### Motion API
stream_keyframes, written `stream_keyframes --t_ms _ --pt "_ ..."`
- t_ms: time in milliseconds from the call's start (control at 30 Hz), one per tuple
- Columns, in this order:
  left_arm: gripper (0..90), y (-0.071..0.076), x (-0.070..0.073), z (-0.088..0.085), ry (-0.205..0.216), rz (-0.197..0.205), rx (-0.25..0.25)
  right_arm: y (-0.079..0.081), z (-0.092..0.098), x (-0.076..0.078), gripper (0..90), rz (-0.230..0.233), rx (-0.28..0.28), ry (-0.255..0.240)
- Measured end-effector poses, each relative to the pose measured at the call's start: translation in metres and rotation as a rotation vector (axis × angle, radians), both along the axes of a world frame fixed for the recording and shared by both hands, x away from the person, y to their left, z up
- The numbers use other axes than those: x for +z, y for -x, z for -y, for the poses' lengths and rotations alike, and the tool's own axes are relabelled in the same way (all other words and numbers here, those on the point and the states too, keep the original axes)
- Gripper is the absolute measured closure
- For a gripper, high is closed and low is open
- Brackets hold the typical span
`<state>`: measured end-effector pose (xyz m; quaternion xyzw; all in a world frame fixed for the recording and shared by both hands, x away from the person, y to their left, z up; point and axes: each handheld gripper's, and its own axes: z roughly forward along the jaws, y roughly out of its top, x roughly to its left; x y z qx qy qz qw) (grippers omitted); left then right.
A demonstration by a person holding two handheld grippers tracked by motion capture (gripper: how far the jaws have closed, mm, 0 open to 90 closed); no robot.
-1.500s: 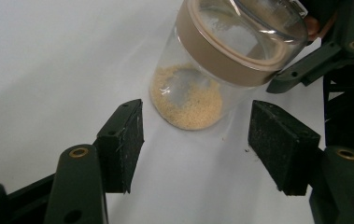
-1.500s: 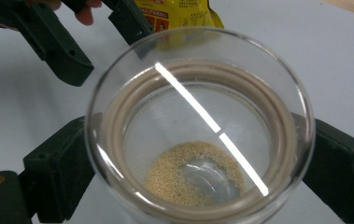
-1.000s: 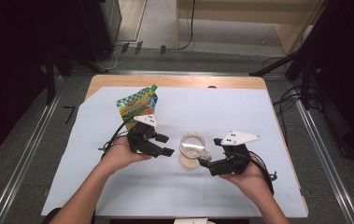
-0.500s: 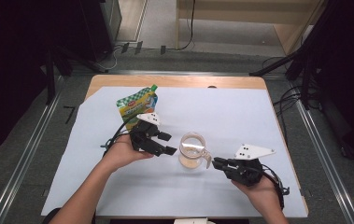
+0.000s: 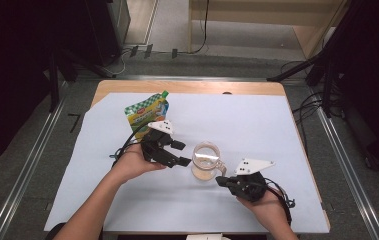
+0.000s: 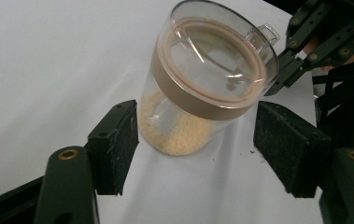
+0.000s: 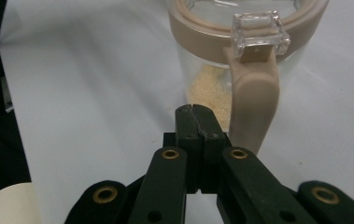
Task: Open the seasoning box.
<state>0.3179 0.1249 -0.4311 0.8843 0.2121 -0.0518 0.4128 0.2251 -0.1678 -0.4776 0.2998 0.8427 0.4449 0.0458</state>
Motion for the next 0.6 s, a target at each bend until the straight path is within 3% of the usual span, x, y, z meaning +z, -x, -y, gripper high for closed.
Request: stream_keyframes --t_ms 300,600 --pt "23.8 0.005 0.0 0.009 -0.002 0.001 -0.032 -0.01 0.003 -0.004 90.0 -0.017 -0.013 0.009" --pt "19.7 0.007 -0.005 0.024 -0.015 -0.001 -0.054 -0.027 0.027 -0.005 90.0 -0.036 -0.092 -0.004"
